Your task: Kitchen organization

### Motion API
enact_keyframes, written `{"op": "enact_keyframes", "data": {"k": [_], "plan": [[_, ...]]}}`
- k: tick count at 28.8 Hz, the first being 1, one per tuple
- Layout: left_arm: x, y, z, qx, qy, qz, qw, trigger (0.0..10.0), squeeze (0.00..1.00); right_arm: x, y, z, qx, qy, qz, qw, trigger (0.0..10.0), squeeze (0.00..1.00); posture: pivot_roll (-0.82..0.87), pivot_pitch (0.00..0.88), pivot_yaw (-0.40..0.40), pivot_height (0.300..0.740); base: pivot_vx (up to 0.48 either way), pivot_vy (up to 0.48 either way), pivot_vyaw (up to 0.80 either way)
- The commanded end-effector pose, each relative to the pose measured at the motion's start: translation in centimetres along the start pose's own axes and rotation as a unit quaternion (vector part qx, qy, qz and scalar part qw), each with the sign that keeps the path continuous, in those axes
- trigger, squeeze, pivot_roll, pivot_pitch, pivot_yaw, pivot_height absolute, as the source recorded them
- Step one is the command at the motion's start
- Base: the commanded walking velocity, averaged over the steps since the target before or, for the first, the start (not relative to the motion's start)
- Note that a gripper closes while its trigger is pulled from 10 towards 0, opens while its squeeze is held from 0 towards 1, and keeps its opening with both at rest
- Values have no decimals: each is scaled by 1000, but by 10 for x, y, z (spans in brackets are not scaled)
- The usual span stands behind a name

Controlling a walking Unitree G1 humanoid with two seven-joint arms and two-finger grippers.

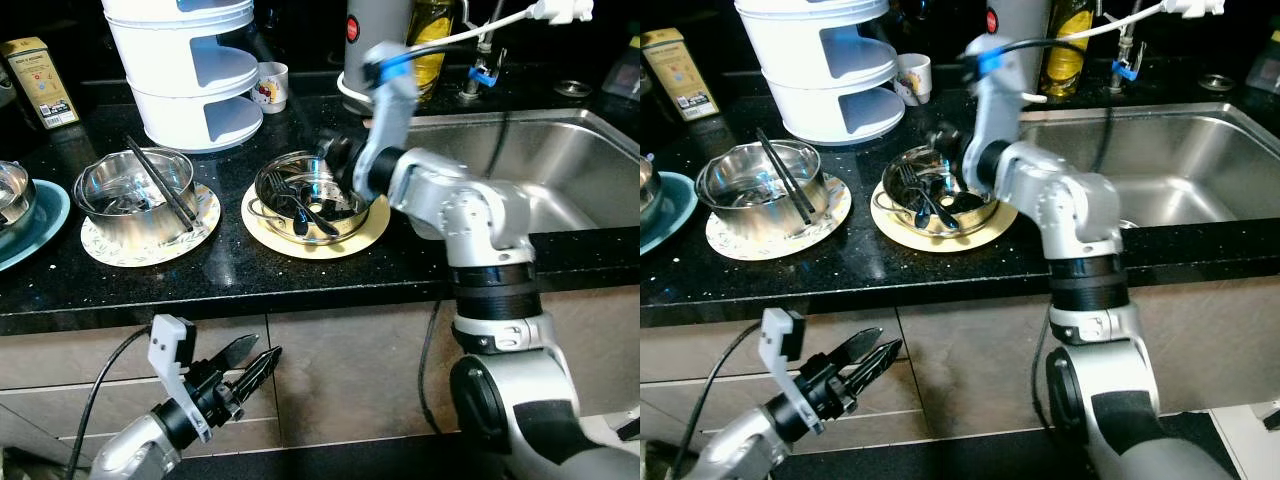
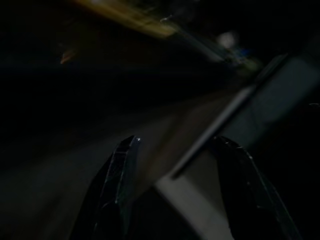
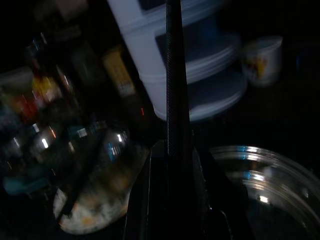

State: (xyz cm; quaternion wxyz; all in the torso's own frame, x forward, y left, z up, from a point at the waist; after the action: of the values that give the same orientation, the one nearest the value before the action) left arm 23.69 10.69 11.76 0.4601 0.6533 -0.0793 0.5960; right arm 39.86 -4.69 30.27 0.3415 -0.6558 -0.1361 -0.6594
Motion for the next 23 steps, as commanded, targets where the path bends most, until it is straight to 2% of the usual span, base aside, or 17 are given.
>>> {"op": "enact_keyframes", "data": {"k": [1, 2, 5, 6, 8, 9, 12, 14, 15, 17, 19, 23], "plan": [[11, 14, 5, -35, 12, -10, 999, 10000, 0, 6, 1, -3, -6, 25, 1, 1000, 6549, 0, 26, 0, -17, 740, 0, 0, 0], [16, 8, 13, -6, 17, 12, 1000, 10000, 0, 8, 9, -3, -29, 41, -14, 999, 10000, 0, 26, 0, -17, 740, 0, 0, 0], [36, -24, 32, 109, 46, 81, 990, 10000, 0, 1, 23, -3, -64, 48, -31, 996, 10000, 0, 31, 0, -17, 740, 0, 0, 0], [36, -24, 32, 109, 46, 81, 990, 10000, 0, 1, 23, -3, -64, 48, -31, 996, 10000, 0, 31, 0, -17, 740, 0, 0, 0], [53, -28, 38, 136, 71, 92, 984, 10000, 0, -3, 25, -4, -69, 49, -24, 996, 10000, 0, 31, 0, -15, 740, 0, 0, 0], [65, -26, 41, 144, 86, 117, 979, 10000, 0, -3, 25, -6, -71, 56, -30, 995, 10000, 0, 32, 0, -17, 740, 0, 0, 0], [76, -24, 44, 150, 106, 123, 975, 10000, 0, -7, 26, -7, -70, 54, -24, 996, 10000, 0, 31, 0, -14, 740, 0, 0, 0], [88, -15, 48, 131, 123, 132, 975, 10000, 0, -12, 29, -11, -65, 64, 12, 996, 10000, 0, 34, 0, -12, 740, 0, 0, 0], [88, -15, 48, 131, 123, 132, 975, 10000, 0, -12, 29, -11, -65, 64, 12, 996, 10000, 0, 34, 0, -12, 740, 0, 0, 0], [86, -5, 54, 107, 112, 137, 978, 10000, 0, -10, 29, -15, -61, 83, 26, 994, 10000, 0, 36, 0, -12, 740, 0, 0, 0], [83, 3, 59, 90, 106, 133, 981, 10000, 0, -10, 27, -16, -56, 88, 13, 995, 10000, 0, 33, 0, -9, 740, 0, 0, 0], [76, 19, 66, 59, 92, 141, 984, 10000, 0, -9, 26, -17, -60, 103, 11, 993, 10000, 0, 31, 0, -10, 740, 0, 0, 700]]}}
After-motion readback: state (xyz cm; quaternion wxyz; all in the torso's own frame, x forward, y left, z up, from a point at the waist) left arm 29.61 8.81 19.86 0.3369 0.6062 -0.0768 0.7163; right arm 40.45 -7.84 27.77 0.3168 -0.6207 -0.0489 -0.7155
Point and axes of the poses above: a point about 5 cm out from each wrist's last joint towards the gripper, its own z axis pointing out of the wrist towards the gripper, its own x axis along the axis of the wrist's last joint, y = z × x, the point moved 6 cm from there along z, pointing out of the wrist towards the gripper, and after that the axes turned 3 degrees about -z, right-handed, at the moved point
